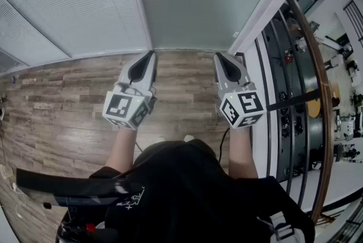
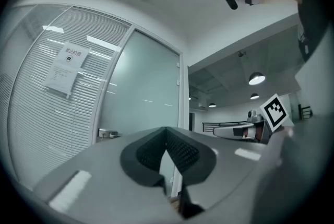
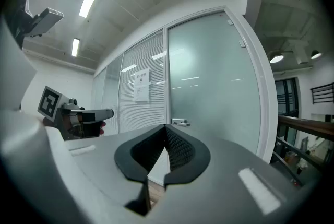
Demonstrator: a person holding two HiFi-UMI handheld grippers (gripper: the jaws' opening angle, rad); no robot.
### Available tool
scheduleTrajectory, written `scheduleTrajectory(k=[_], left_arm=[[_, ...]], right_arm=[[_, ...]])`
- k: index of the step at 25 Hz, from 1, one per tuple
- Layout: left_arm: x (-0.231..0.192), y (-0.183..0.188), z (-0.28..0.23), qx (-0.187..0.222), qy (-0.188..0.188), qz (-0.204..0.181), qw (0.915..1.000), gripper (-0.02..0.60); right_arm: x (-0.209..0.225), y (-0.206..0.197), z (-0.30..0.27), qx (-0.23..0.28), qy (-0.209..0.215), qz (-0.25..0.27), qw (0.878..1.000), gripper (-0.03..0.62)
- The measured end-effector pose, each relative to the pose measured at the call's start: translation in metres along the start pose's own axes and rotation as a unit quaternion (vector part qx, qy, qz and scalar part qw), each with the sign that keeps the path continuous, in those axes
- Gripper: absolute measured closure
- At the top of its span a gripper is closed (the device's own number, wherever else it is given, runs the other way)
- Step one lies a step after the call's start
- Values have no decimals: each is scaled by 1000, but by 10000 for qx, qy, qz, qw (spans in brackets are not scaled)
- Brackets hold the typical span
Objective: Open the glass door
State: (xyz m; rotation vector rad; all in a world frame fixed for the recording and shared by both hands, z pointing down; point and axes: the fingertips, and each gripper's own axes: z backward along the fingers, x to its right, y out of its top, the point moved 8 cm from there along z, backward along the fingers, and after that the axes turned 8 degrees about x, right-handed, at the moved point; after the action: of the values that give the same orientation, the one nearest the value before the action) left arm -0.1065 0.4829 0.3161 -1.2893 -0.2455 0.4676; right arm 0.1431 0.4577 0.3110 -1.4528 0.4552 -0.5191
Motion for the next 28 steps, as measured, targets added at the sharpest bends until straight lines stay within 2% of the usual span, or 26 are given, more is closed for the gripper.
scheduleTrajectory(k=[5, 16, 28], left_arm=[[4, 1, -3, -30, -119, -45, 9999, 581], [1, 3, -2, -52, -39, -65, 10000, 581], [25, -8, -12, -87, -65, -30, 9999, 581]], right_arm=[[3, 5, 3, 49, -84, 104, 9999, 592], [1, 9, 5, 65, 19, 67, 10000, 592], [23, 1, 22, 1, 102, -60, 9999, 592]])
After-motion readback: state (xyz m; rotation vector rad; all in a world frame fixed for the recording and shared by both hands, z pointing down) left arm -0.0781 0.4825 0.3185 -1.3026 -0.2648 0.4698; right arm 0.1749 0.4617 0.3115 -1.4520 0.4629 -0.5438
